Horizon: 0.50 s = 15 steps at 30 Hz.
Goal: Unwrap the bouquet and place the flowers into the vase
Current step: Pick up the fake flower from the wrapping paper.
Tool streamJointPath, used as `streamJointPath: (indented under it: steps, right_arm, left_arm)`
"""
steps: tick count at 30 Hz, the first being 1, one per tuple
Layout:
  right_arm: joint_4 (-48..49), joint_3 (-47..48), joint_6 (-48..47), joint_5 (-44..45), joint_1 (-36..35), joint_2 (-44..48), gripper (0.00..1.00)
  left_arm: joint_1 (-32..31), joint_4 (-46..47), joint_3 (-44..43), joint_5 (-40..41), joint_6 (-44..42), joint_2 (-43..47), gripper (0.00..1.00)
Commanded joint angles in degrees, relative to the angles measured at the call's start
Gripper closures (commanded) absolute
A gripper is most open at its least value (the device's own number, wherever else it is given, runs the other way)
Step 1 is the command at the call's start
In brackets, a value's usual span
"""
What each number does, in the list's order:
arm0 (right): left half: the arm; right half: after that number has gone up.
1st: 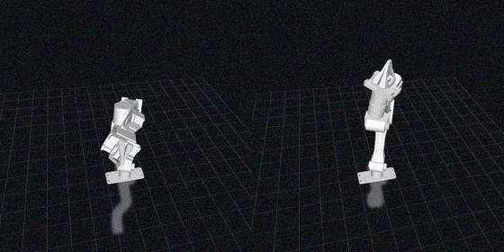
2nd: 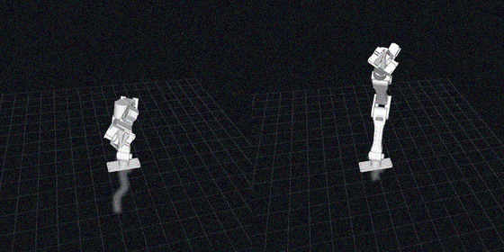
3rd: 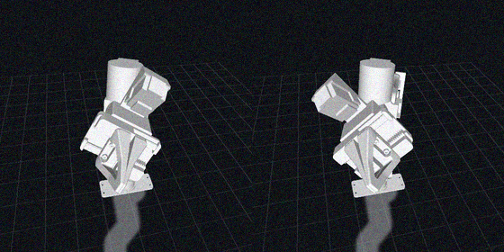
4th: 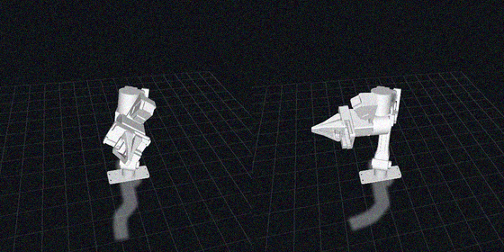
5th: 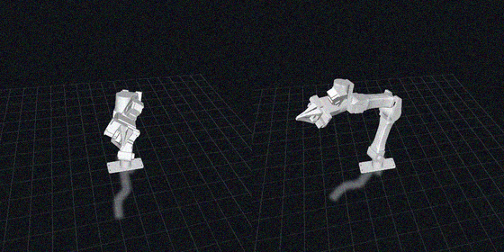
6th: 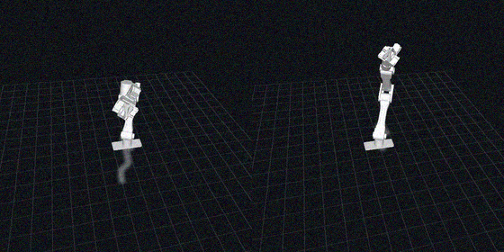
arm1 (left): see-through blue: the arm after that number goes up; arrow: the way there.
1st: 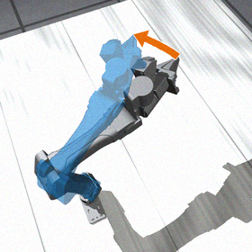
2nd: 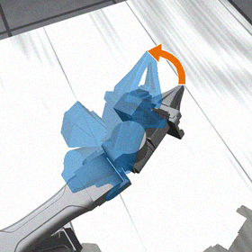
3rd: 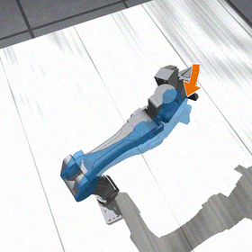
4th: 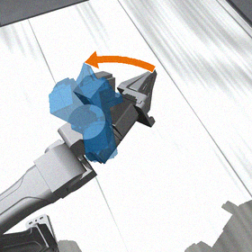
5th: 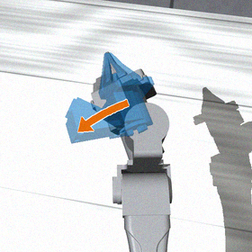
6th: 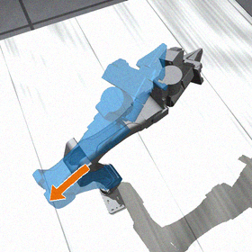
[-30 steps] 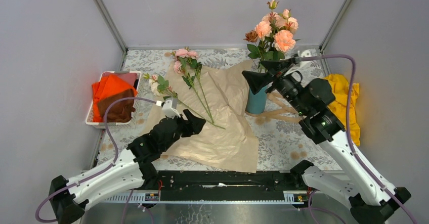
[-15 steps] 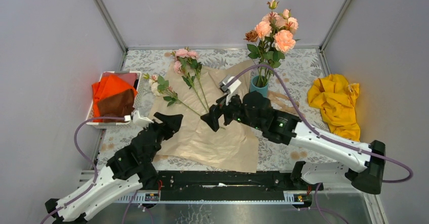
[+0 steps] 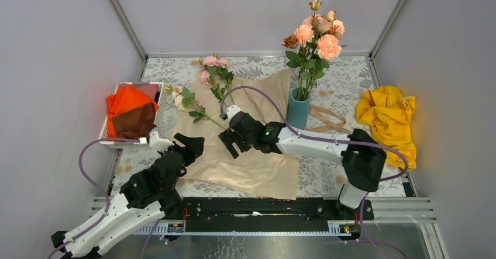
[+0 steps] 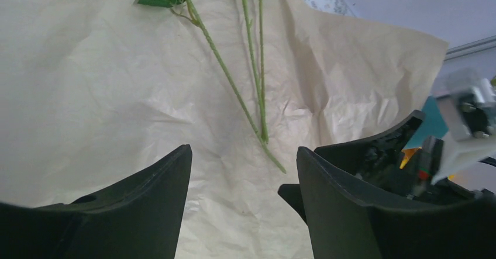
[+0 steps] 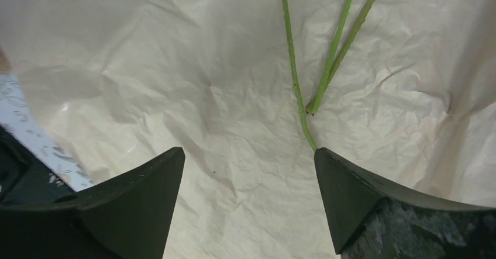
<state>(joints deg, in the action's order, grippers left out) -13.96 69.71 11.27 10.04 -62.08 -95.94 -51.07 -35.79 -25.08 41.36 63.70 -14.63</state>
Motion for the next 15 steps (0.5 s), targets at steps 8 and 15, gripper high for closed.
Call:
streamJointPath:
  steps: [8, 15]
  right_arm:
    - [-3.69, 11.7, -3.56, 3.21, -0.32, -12.23, 0.21]
    - [-3.9, 15.42, -5.95, 4.5, -0.15, -18.11, 0.31]
  left_arm:
    - [-0.31, -1.01, -0.75, 1.88, -0.63, -0.53, 0.28]
    - [-0.3, -1.49, 0.0, 1.35, -1.04, 3.01, 0.28]
